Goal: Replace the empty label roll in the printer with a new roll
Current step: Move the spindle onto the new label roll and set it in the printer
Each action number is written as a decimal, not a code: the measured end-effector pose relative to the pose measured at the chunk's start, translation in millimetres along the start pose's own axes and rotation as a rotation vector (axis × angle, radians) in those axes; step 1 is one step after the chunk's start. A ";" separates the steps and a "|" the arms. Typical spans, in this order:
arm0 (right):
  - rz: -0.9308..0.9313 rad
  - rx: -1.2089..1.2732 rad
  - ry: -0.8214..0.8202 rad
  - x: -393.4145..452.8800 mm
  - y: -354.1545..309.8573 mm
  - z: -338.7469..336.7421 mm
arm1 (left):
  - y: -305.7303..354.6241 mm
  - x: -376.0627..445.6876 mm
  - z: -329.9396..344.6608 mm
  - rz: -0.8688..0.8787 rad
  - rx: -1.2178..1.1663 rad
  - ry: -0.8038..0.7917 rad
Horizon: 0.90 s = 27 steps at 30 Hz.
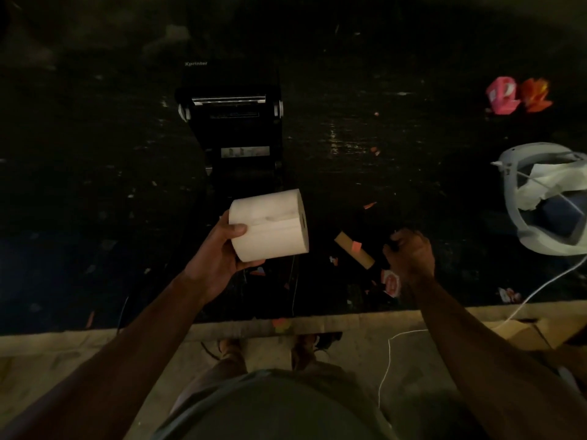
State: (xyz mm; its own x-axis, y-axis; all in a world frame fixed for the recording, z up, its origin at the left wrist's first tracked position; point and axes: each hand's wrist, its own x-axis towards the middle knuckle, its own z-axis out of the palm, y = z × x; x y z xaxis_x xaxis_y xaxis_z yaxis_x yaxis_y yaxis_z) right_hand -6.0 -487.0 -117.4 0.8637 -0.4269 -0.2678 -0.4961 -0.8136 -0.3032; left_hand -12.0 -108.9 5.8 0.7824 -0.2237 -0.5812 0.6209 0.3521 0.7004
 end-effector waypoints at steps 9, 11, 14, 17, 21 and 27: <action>0.040 0.528 -0.016 -18.2 -28.1 -36.1 | 6.4 -0.1 -0.5 0.013 -0.009 0.010; -0.060 0.834 -0.094 -31.2 -44.6 -54.7 | 7.8 0.5 -1.0 0.017 -0.018 0.007; -0.192 1.082 -0.224 -58.8 -68.8 -80.5 | 9.2 0.6 -1.8 0.026 -0.027 0.002; -0.282 1.070 -0.305 -82.0 -86.0 -94.5 | 9.6 -0.1 -2.0 0.026 -0.028 0.004; -0.254 1.094 -0.347 -90.2 -93.5 -94.3 | 10.0 -0.9 -4.2 0.027 -0.042 0.023; -0.303 1.023 -0.357 -87.8 -92.6 -98.5 | 10.2 -1.6 -4.1 0.025 -0.055 0.032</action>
State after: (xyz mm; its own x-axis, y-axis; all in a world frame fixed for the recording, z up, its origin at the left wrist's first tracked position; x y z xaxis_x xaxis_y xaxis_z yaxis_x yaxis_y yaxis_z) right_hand -27.1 -413.1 24.2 0.9676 0.0044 -0.2524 -0.2511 -0.0877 -0.9640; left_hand -7.0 -101.2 12.1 0.7951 -0.1854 -0.5775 0.5971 0.4065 0.6916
